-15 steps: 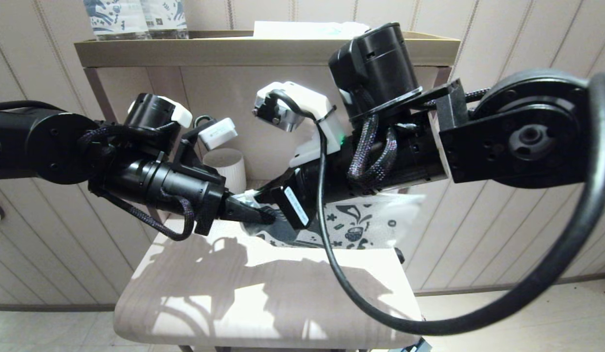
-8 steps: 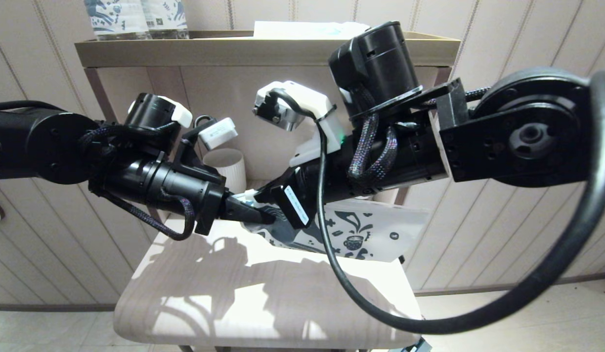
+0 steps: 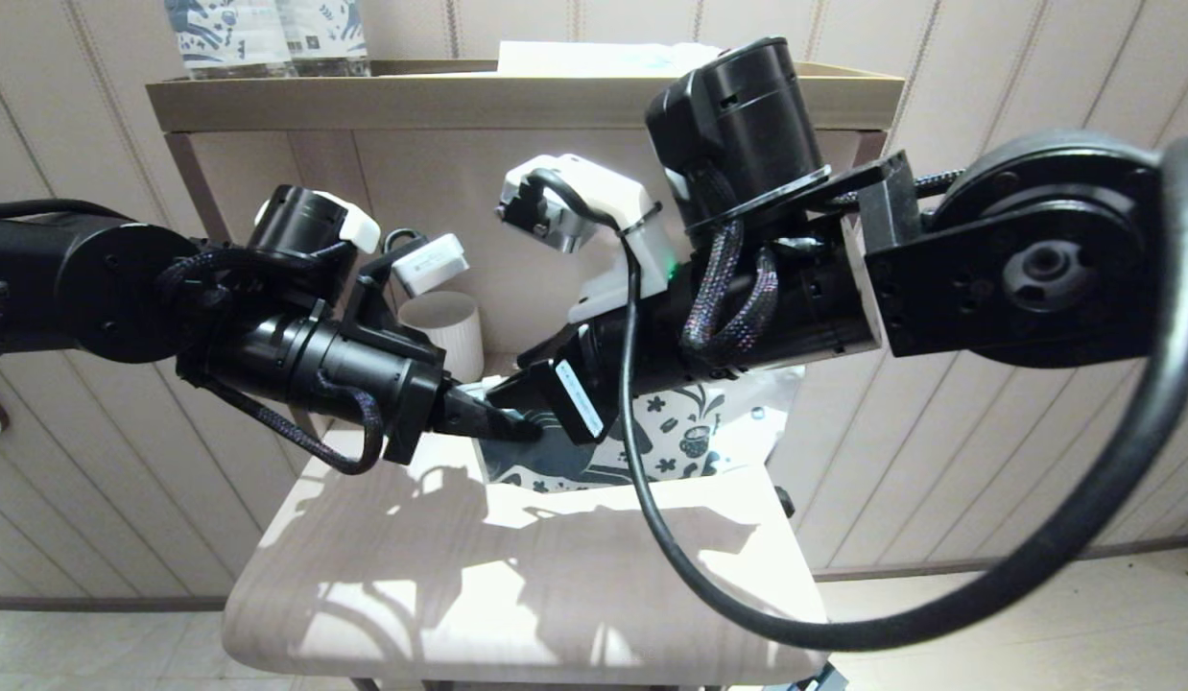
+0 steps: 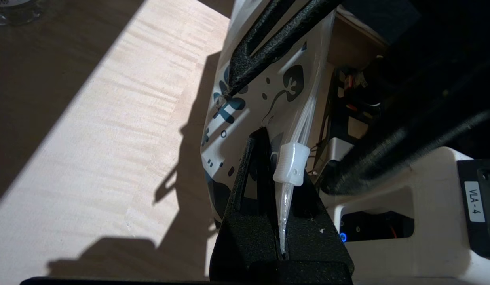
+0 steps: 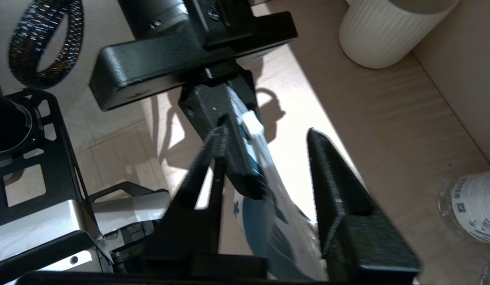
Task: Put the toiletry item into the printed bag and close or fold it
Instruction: Close the strorage bag and place it on the desk
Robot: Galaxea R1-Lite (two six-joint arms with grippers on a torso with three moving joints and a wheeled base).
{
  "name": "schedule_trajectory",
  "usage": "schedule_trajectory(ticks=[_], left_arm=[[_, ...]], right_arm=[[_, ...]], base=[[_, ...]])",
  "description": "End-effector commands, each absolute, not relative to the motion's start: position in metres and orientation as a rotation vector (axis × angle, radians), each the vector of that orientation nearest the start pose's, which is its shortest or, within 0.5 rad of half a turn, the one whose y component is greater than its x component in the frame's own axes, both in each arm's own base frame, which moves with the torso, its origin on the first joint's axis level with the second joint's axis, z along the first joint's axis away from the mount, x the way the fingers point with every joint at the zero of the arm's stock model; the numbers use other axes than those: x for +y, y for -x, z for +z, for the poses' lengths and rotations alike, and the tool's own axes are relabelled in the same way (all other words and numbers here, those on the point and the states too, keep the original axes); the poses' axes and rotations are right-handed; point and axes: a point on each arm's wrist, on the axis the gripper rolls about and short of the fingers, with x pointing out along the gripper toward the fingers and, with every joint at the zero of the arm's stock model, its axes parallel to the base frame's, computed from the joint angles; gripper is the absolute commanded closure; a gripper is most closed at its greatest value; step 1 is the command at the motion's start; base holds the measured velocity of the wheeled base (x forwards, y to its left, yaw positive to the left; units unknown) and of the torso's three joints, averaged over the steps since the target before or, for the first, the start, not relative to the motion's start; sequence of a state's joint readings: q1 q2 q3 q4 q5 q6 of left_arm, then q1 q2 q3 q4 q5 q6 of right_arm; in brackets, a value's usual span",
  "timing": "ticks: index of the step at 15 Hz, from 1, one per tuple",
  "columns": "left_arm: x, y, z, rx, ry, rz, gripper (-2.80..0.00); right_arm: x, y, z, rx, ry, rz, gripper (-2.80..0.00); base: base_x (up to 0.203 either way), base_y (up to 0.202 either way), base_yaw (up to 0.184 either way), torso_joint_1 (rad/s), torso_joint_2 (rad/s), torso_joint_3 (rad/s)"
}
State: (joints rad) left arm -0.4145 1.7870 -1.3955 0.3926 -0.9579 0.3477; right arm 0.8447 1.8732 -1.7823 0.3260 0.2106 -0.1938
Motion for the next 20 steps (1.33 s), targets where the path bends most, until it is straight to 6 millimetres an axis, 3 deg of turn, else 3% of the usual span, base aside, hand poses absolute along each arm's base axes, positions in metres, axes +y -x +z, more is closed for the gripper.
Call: schedule_trajectory(ticks=[1,16,17,19,20], left_arm=[[-0.1458,-0.2858,0.2306,0.576,-0.048,-1.419,0.00],[-0.1457,-0.2855,0.2310,0.575,-0.050,-1.418,0.00],[-0.1456,-0.2854,0.2309,0.576,-0.049,-1.418,0.00],[-0.1456,-0.2854,0.2309,0.576,-0.049,-1.418,0.00],[-0.1456,-0.2854,0.2309,0.576,-0.049,-1.418,0.00]], right_arm=[[0.2752,-0.2370,0.3052,0.312,0.309,1.083,-2.80],[0.2790,-0.2434,0.3015,0.321,0.306,1.077,-2.80],[0.2788,-0.2432,0.3007,0.322,0.309,1.077,0.00],[0.2783,-0.2427,0.3030,0.316,0.306,1.077,0.00],[0.2779,-0.2423,0.3039,0.315,0.305,1.078,-2.80]], base=[[0.000,0.000,0.000,0.000,0.00,0.000],[0.000,0.000,0.000,0.000,0.00,0.000],[0.000,0.000,0.000,0.000,0.00,0.000],[0.000,0.000,0.000,0.000,0.00,0.000],[0.000,0.000,0.000,0.000,0.00,0.000]])
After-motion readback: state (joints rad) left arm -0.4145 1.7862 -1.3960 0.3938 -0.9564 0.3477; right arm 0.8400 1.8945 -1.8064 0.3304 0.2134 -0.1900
